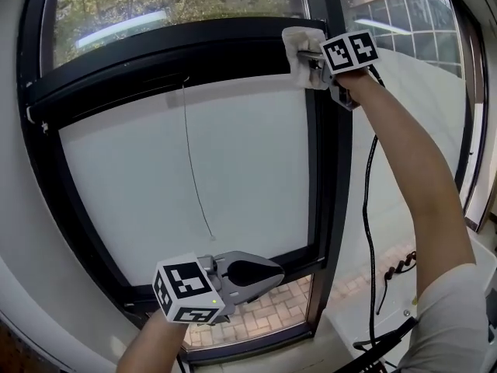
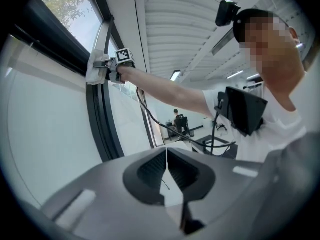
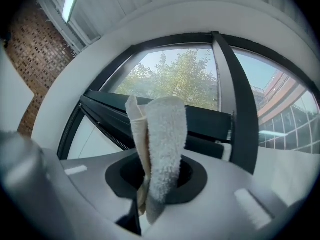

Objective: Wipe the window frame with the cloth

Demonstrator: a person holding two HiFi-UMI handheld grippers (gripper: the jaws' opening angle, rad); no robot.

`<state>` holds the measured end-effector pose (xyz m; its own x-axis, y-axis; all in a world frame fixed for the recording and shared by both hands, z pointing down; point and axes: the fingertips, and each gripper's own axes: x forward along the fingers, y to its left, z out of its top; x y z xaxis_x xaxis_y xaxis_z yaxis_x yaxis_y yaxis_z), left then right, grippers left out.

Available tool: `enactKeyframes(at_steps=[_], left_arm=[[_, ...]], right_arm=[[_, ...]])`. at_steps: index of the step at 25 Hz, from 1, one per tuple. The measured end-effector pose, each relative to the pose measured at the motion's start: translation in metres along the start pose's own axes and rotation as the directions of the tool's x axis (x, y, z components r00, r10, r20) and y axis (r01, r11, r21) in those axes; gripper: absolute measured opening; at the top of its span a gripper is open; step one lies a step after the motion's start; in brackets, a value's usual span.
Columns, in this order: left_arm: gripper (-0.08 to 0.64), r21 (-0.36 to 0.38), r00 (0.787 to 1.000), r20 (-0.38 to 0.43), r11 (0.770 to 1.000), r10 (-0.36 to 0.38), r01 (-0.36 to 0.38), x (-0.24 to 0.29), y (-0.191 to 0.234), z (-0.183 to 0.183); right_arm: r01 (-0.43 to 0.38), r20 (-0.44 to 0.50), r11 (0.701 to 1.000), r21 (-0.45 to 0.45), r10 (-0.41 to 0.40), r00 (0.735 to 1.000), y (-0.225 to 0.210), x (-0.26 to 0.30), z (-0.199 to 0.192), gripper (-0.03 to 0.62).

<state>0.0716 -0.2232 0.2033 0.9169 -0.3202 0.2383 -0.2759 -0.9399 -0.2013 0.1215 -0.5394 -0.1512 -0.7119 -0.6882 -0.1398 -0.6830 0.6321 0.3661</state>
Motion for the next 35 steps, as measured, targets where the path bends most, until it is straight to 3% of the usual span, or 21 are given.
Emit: enactKeyframes(at_steps=[6, 11, 13, 15, 17, 18, 19, 20, 22, 23, 24, 25, 27, 31, 35], left_arm=[[0.025, -0.019, 1.0, -0.013, 1.0, 0.017, -0.017, 0.019, 0.005, -0.006], [0.025, -0.007, 1.0, -0.017, 1.0, 0.006, -0.007, 0.031, 0.001, 0.0], [0.025, -0.007, 1.0, -0.02, 1.0, -0.002, 0.002, 0.035, -0.001, 0.0], [0.025, -0.009, 1.0, -0.025, 1.0, -0.006, 0.006, 0.037, -0.001, -0.001], [0.025, -0.004, 1.0, -0.025, 1.0, -0.012, 0.012, 0.04, -0.001, 0.002], [0.025, 0.002, 1.0, -0.024, 1.0, -0.016, 0.016, 0.042, -0.002, 0.004], [0.025, 0.009, 1.0, -0.023, 1.0, -0.021, 0.022, 0.044, -0.003, 0.006], [0.025, 0.014, 0.999, -0.022, 1.0, -0.027, 0.027, 0.045, -0.004, 0.007], [0.025, 0.018, 0.999, -0.024, 0.999, -0.034, 0.034, 0.048, -0.007, 0.007], [0.025, 0.018, 0.999, -0.025, 0.999, -0.035, 0.035, 0.049, -0.008, 0.006], [0.025, 0.016, 0.999, -0.026, 0.999, -0.035, 0.035, 0.05, -0.009, 0.005], [0.025, 0.013, 0.999, -0.028, 0.999, -0.034, 0.035, 0.05, -0.01, 0.003], [0.025, 0.003, 0.999, -0.033, 0.999, -0.033, 0.033, 0.051, -0.012, -0.002], [0.025, -0.007, 0.999, -0.039, 0.999, -0.033, 0.032, 0.051, -0.016, -0.005], [0.025, -0.013, 0.998, -0.038, 0.999, -0.04, 0.039, 0.048, -0.019, -0.006]], right_arm=[[0.129, -0.025, 0.992, 0.011, -0.129, 0.991, -0.074, -0.035, -0.016, 0.069], [0.156, -0.035, 0.988, 0.004, -0.156, 0.987, -0.087, -0.044, -0.02, 0.069], [0.166, -0.015, 0.985, -0.047, -0.167, 0.986, -0.085, -0.054, -0.013, 0.069], [0.211, 0.004, 0.965, -0.158, -0.213, 0.977, -0.086, -0.068, -0.003, 0.069], [0.271, 0.006, 0.904, -0.33, -0.285, 0.958, -0.09, -0.08, 0.005, 0.069], [0.296, 0.005, 0.849, -0.438, -0.327, 0.945, -0.089, -0.084, 0.008, 0.069], [0.308, 0.005, 0.773, -0.555, -0.367, 0.93, -0.086, -0.087, 0.01, 0.069], [0.305, 0.007, 0.674, -0.673, -0.406, 0.914, -0.08, -0.088, 0.009, 0.069], [0.25, 0.012, 0.442, -0.862, -0.473, 0.881, -0.07, -0.086, -0.001, 0.069], [0.212, 0.015, 0.343, -0.915, -0.495, 0.869, -0.067, -0.082, -0.01, 0.069], [0.18, 0.016, 0.274, -0.945, -0.509, 0.86, -0.065, -0.077, -0.02, 0.069], [0.158, 0.013, 0.236, -0.959, -0.517, 0.856, -0.064, -0.073, -0.03, 0.069], [0.136, -0.003, 0.227, -0.964, -0.525, 0.851, -0.064, -0.066, -0.048, 0.069], [0.122, -0.044, 0.275, -0.954, -0.53, 0.847, -0.067, -0.055, -0.073, 0.069], [0.104, -0.071, 0.297, -0.949, -0.523, 0.849, -0.064, -0.052, -0.096, 0.069]])
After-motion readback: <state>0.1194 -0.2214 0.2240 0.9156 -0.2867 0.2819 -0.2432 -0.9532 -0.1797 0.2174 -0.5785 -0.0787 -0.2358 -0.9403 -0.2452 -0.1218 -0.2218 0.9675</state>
